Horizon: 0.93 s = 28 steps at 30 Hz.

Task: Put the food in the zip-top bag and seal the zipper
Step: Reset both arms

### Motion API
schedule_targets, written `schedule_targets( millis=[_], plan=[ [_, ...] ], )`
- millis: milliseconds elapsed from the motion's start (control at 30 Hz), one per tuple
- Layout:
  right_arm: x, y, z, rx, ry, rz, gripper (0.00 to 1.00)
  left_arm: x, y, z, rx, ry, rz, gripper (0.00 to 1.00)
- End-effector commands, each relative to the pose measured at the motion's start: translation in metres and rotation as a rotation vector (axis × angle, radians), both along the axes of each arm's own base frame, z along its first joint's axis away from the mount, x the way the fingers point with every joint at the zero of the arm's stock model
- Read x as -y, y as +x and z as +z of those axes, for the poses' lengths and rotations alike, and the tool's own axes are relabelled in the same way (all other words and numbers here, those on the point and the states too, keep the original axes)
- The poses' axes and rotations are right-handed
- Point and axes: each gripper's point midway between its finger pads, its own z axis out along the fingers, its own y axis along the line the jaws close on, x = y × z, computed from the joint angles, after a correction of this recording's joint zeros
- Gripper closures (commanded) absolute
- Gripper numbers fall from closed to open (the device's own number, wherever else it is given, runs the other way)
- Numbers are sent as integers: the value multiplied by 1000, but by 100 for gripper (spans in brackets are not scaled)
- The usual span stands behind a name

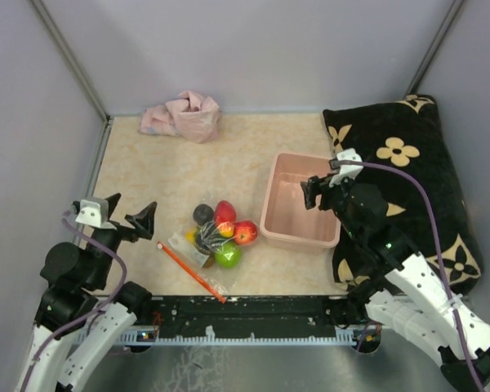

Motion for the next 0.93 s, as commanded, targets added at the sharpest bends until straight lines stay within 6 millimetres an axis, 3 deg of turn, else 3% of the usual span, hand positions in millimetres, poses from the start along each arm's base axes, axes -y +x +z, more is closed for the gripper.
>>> schedule_targets(
  millis=[0,167,400,533,900],
  plan=[
    [92,-6,18,32,26,-460,27,-20,11,-3,-23,-169,150,0],
    [142,-38,25,77,76,-627,26,-39,10,-8,-2,-243,248,0],
    [165,-70,29,182,195,-631,26,-55,-3,-3,84,-302,283,0],
    [169,-78,37,243,256,-611,26,-56,-5,-5,84,-308,284,0],
    [163,-79,40,248,249,-570,25,-54,0,-7,70,-292,290,0]
  ],
)
